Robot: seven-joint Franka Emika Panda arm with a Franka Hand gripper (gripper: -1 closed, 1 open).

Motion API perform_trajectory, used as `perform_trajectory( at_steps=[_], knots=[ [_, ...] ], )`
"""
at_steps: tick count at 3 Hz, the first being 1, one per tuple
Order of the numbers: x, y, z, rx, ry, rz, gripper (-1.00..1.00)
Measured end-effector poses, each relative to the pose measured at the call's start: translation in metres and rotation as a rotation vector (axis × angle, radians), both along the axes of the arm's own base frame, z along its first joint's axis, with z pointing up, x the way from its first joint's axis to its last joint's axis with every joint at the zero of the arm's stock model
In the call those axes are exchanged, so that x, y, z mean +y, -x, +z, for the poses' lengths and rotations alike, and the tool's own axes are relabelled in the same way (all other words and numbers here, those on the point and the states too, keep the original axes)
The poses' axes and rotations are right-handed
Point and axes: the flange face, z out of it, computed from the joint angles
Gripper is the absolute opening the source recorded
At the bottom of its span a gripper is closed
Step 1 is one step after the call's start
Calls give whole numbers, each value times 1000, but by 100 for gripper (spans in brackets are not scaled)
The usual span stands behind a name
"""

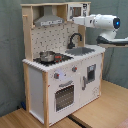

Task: Play with the kitchen

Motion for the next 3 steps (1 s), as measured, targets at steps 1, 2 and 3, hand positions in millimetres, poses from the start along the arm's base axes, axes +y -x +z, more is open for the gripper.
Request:
perform_trajectory(
  at_steps=[1,2,3],
  knots=[
    [-5,-22,-2,-2,22,-38,100],
    [-11,-43,1,-11,41,-71,100],
    [-18,-61,9,-32,58,-104,100]
  ],
)
